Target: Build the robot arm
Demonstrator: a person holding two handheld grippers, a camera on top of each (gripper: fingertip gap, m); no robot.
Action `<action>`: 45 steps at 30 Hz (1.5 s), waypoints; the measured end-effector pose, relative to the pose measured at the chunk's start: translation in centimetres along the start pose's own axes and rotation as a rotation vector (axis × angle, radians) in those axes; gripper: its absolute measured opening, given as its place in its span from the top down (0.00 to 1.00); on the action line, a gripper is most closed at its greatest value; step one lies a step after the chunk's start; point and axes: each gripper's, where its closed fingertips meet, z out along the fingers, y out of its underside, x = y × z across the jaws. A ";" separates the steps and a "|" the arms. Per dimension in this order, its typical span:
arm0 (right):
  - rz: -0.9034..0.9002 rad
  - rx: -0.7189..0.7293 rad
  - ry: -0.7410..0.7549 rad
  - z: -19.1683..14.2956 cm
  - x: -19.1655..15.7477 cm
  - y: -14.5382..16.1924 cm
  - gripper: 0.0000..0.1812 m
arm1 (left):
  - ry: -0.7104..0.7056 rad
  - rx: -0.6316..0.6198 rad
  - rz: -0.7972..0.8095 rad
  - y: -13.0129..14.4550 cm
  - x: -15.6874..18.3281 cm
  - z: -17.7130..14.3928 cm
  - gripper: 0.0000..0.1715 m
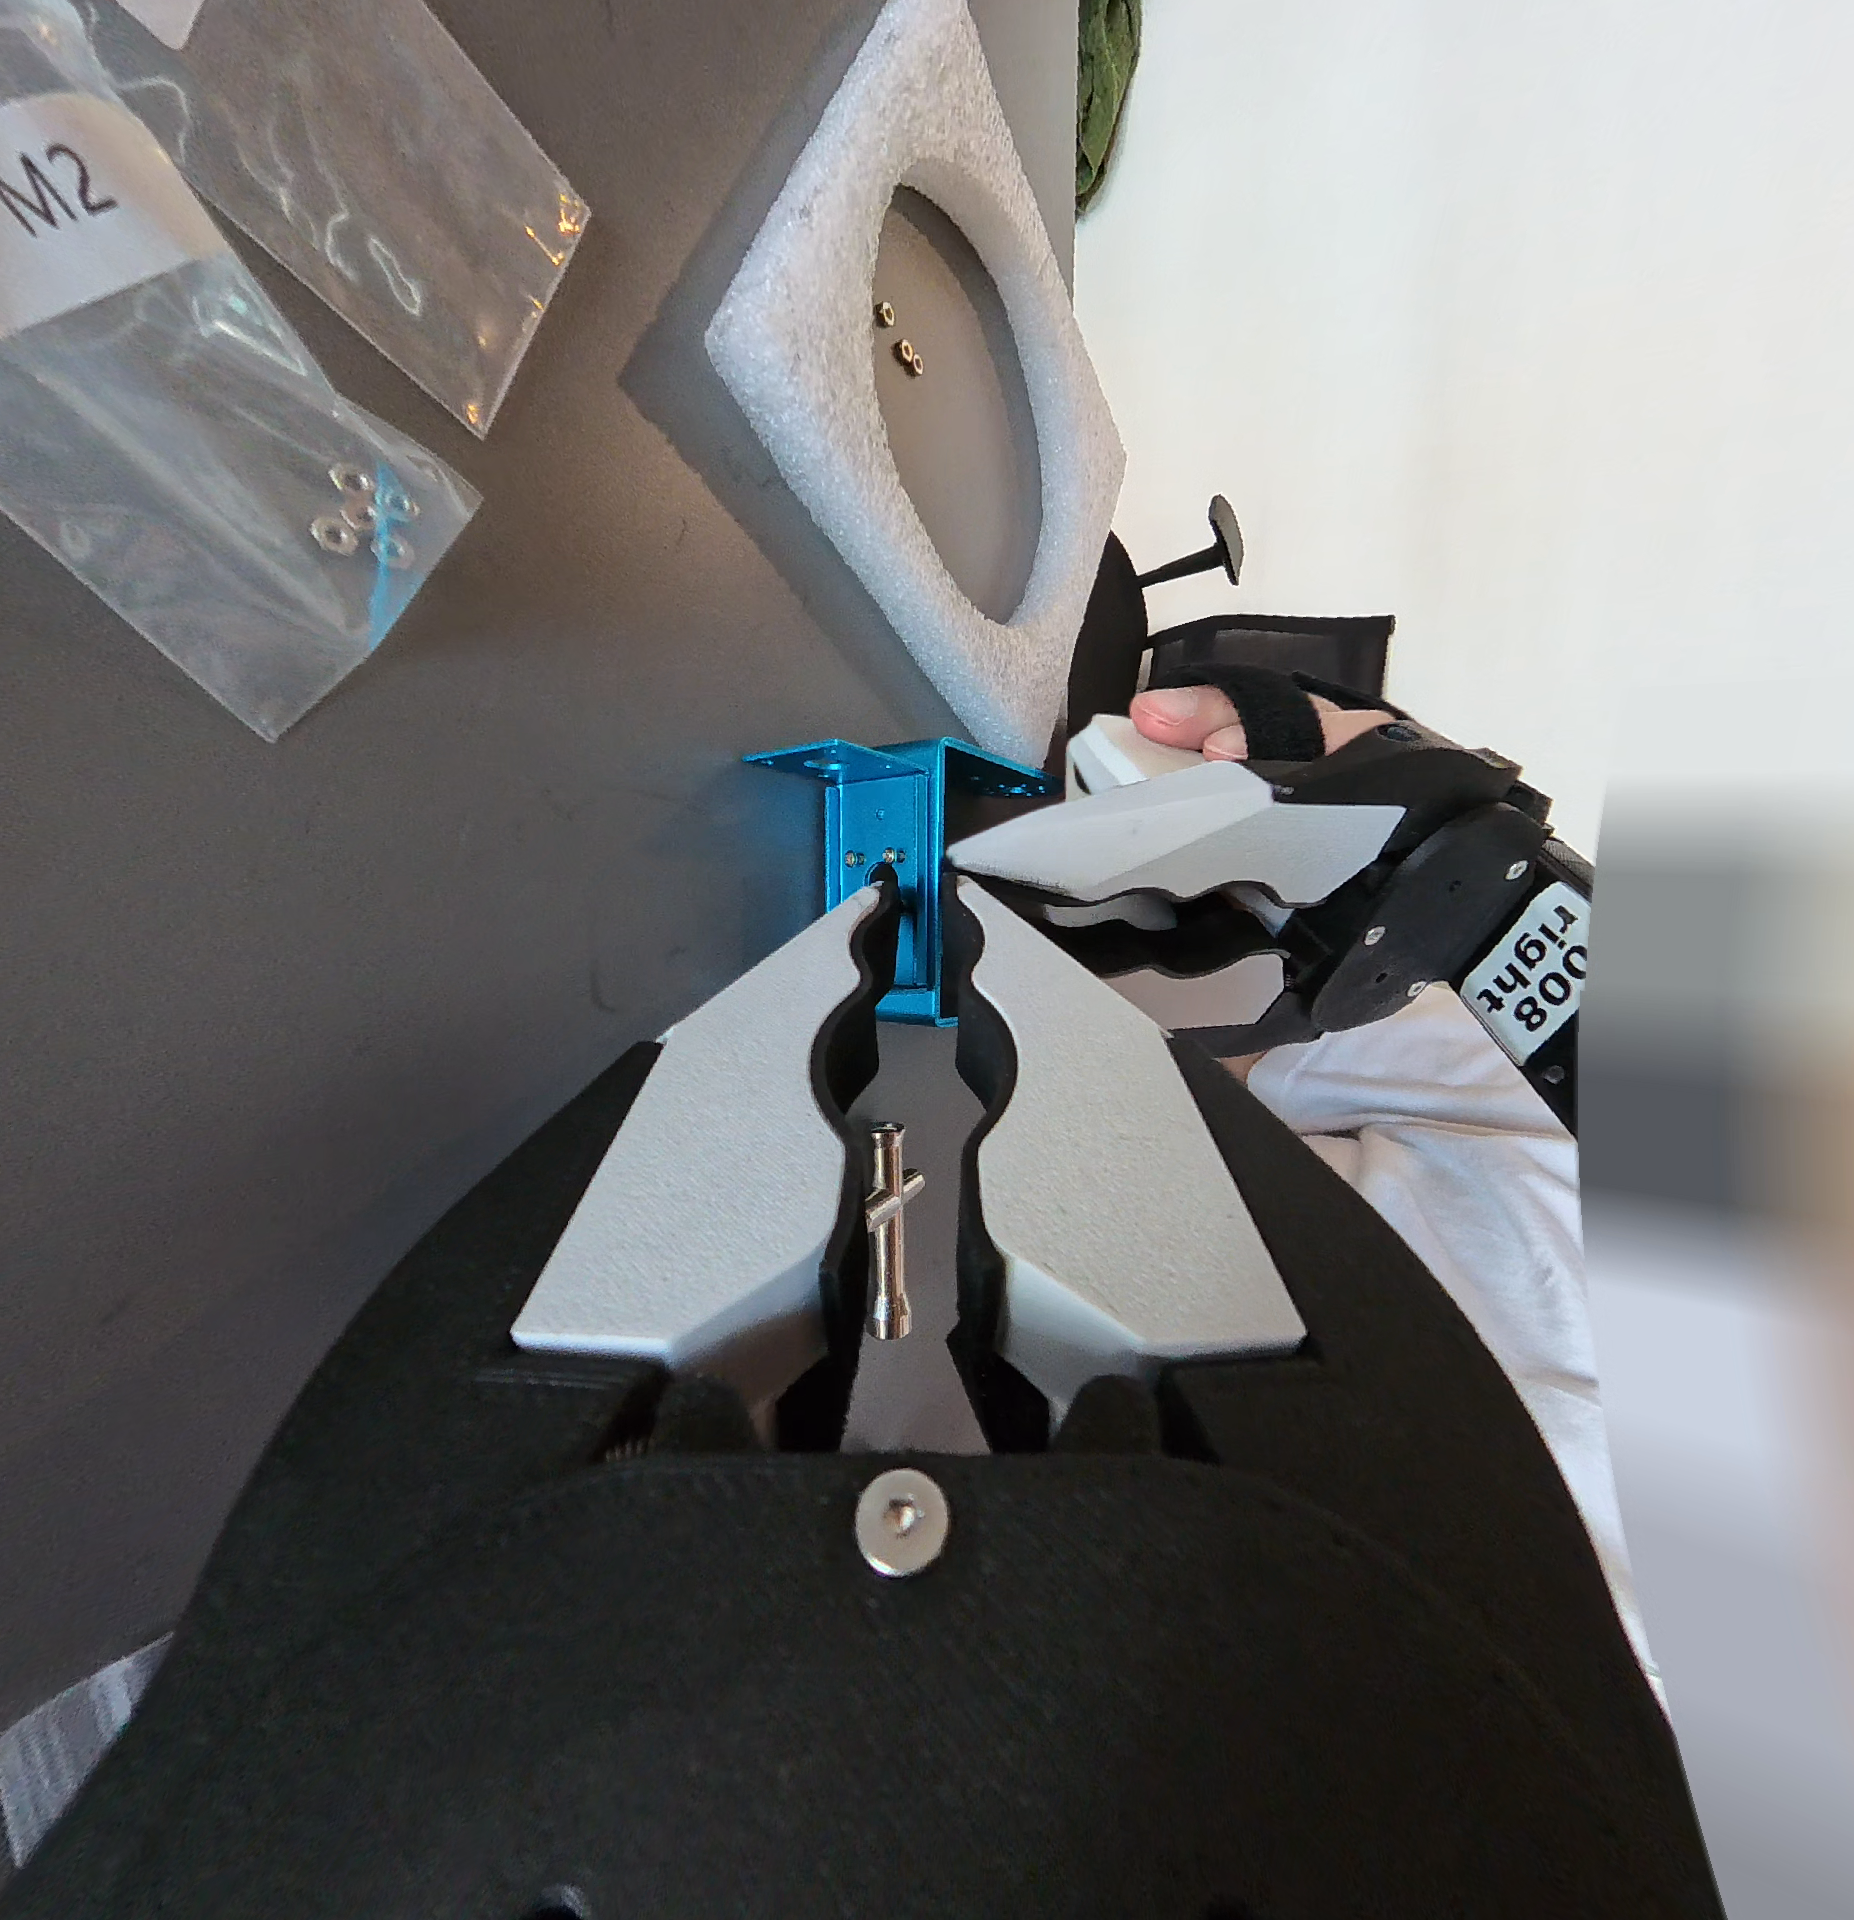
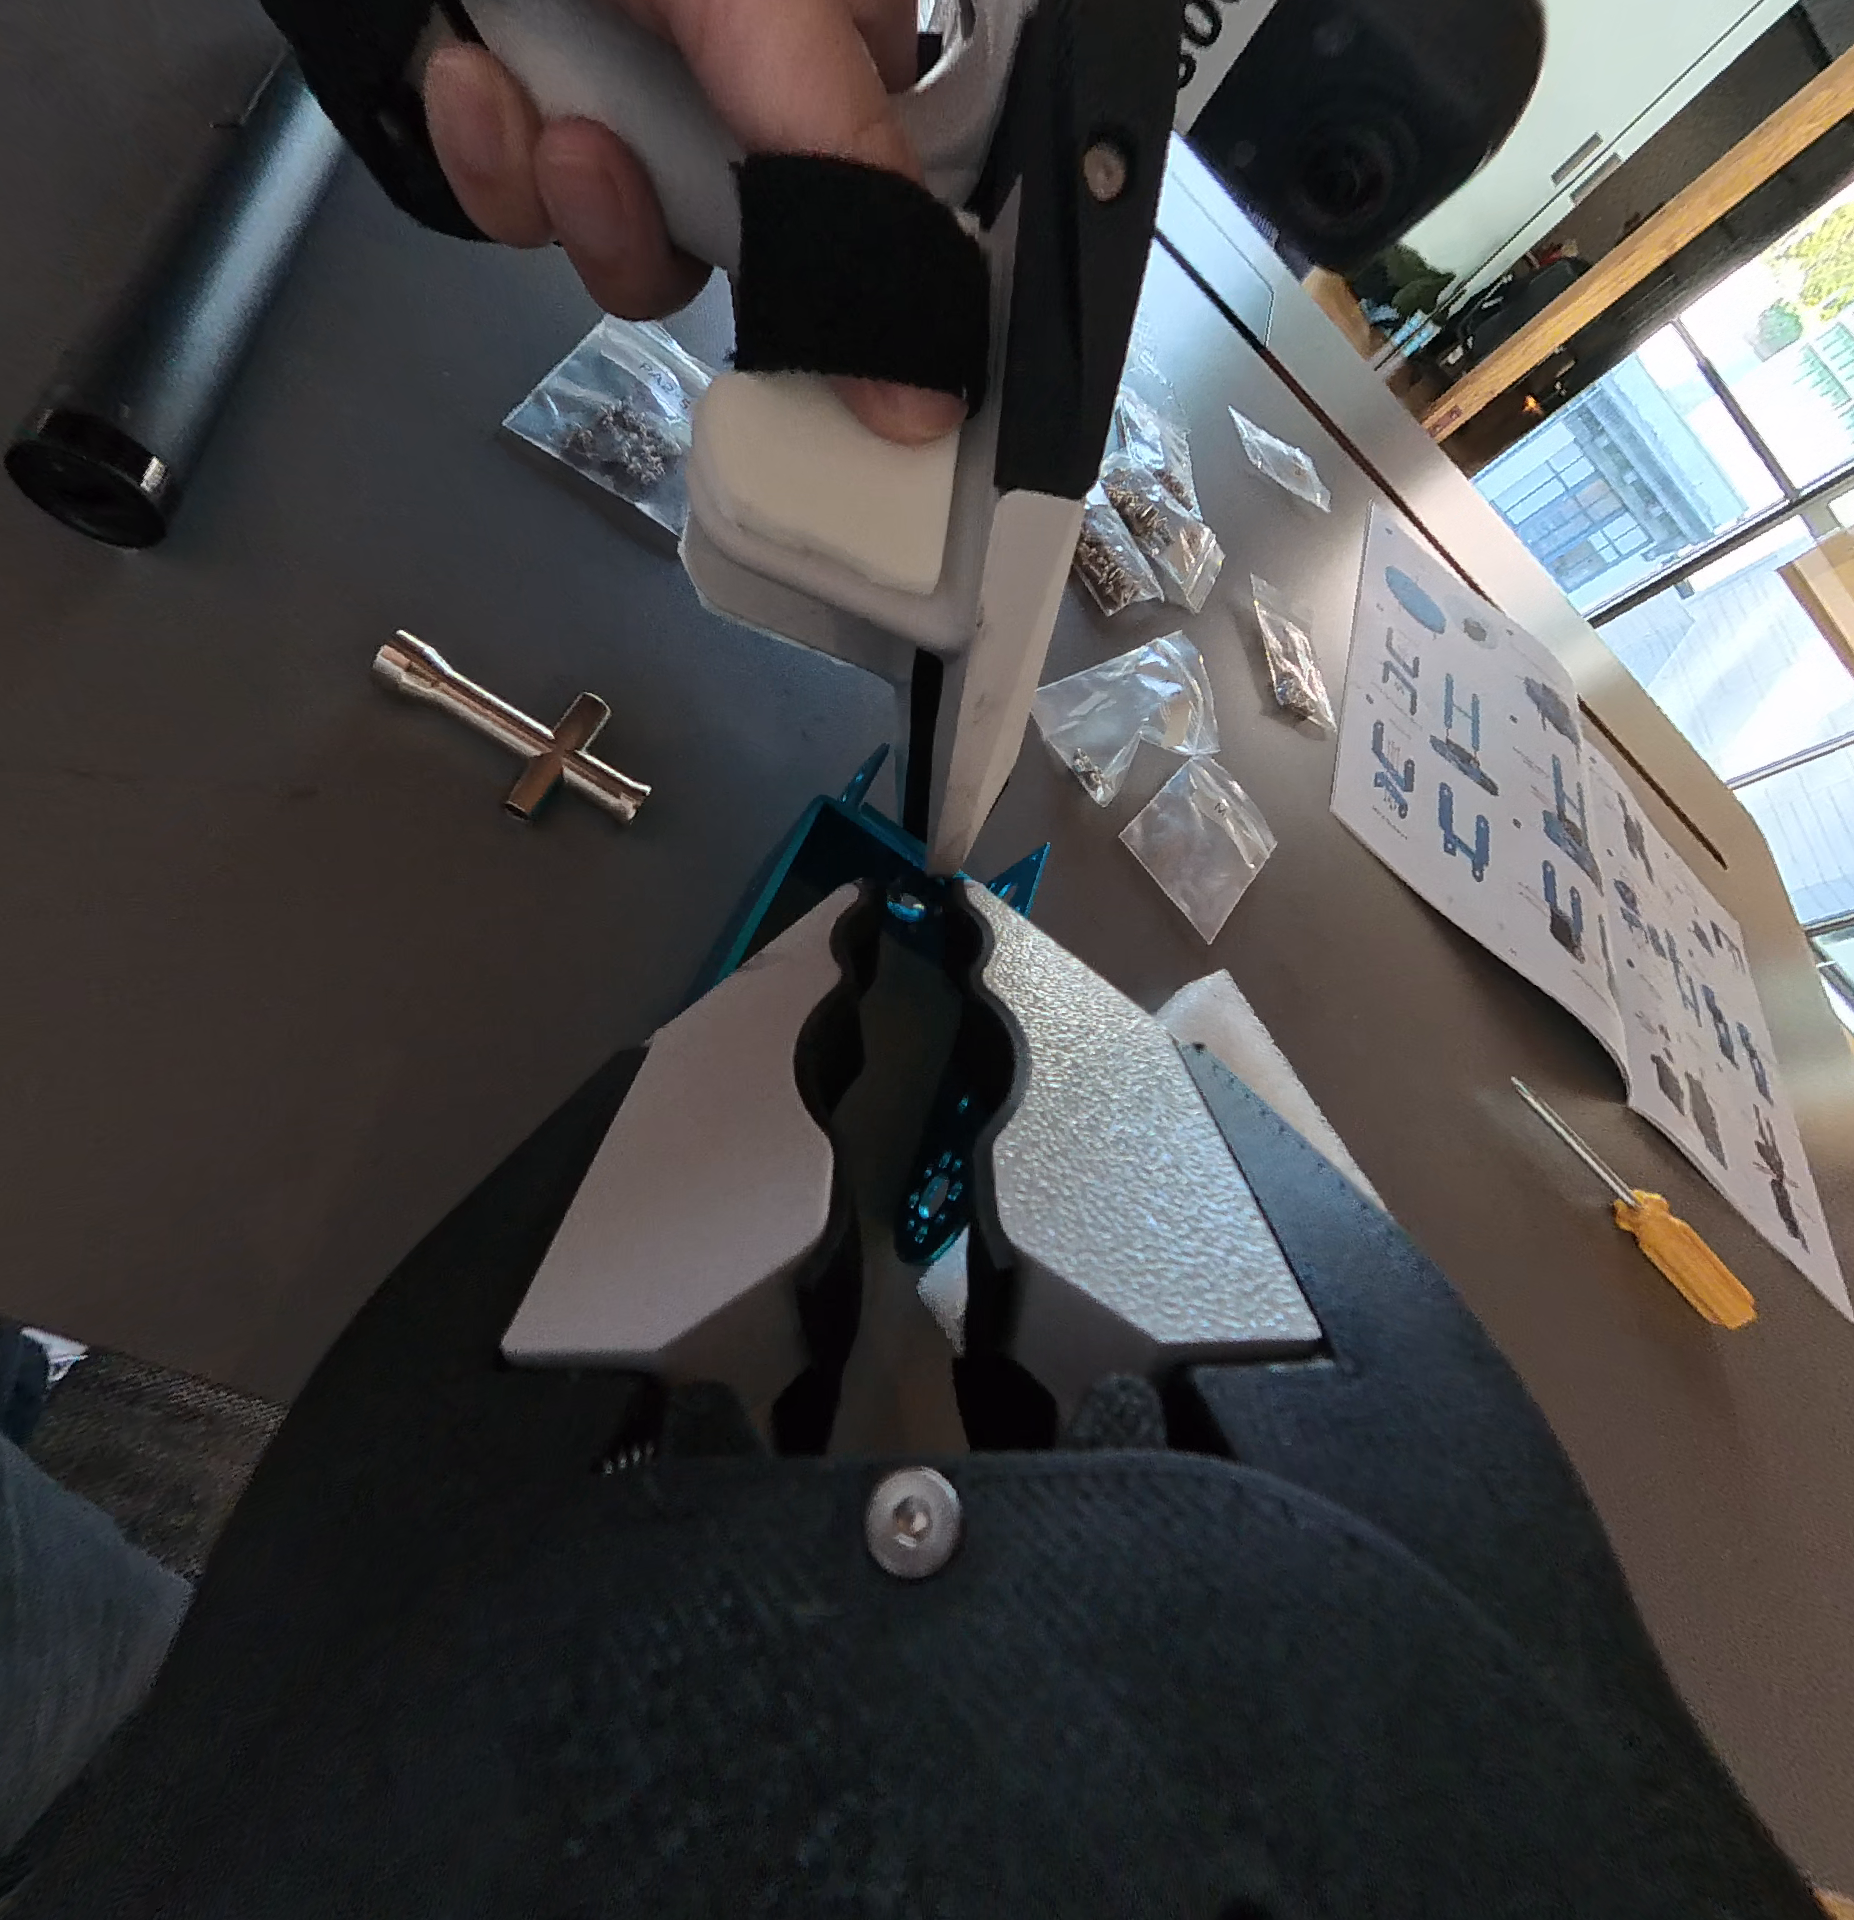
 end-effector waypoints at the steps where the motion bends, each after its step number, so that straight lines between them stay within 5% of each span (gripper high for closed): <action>1: -0.007 0.005 0.002 -0.1 0.0 -0.1 0.94 | 0.001 0.000 0.000 0.0 0.0 0.0 0.96; 21: 0.151 0.166 -0.027 -3.9 2.9 -0.9 0.88 | -0.002 0.019 0.012 -0.3 0.3 -0.7 0.95; 34: 0.403 0.223 -0.091 -4.6 0.2 0.3 0.79 | 0.017 0.012 0.005 0.1 0.5 -0.5 0.92; 45: 0.445 0.173 -0.061 -4.7 0.5 1.8 0.78 | -0.016 0.053 0.032 0.0 0.6 -1.9 0.93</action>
